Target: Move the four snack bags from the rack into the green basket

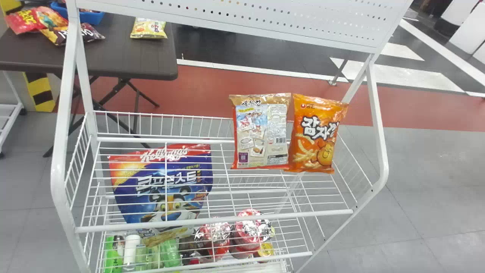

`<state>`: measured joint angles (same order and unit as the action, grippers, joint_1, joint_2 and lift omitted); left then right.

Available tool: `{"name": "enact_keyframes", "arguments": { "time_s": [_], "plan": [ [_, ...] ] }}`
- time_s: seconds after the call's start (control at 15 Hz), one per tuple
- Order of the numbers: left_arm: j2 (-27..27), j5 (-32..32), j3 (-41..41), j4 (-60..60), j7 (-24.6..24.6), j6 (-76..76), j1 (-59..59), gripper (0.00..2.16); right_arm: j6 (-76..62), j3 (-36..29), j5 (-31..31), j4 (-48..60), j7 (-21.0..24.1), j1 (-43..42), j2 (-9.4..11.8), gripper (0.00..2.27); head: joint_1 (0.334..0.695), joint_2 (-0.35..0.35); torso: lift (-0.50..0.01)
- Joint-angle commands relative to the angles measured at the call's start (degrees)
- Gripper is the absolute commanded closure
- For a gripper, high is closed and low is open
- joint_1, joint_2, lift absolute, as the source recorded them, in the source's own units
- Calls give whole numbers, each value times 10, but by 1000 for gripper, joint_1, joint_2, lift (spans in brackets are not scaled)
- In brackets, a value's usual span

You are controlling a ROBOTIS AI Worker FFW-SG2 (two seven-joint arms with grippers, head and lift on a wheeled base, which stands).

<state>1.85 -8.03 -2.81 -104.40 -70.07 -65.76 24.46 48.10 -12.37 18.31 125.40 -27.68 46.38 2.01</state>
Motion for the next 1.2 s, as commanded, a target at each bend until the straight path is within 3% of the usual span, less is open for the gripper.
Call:
{"name": "enact_keyframes", "arguments": {
  "time_s": [0.0,0.33,0.4,0.47,0.53,0.67,1.13],
  "plan": [
    [0,-1,2,-3,-2,1,6,2128,25,17,18,-23,2,-2,-1,2186,695,-350,0],
    [1,-1,-3,-8,-4,4,12,2128,-35,59,9,-95,14,-31,0,2175,695,-350,0],
    [0,-1,-3,-9,-5,4,13,2128,-31,61,8,-105,14,-38,0,2024,695,-350,0],
    [0,-1,-3,-9,-6,6,13,2128,-16,65,8,-111,13,-42,3,1760,695,-350,0],
    [0,-1,-3,-9,-6,6,13,2128,-17,71,8,-116,13,-42,6,1349,695,-350,0],
    [0,-1,-3,-9,-6,8,14,2128,-5,71,9,-110,12,-34,9,-2,695,-350,0],
    [-1,0,-3,-9,-1,9,13,2128,-38,32,10,-52,21,-13,10,56,695,-350,0]
  ]
}}
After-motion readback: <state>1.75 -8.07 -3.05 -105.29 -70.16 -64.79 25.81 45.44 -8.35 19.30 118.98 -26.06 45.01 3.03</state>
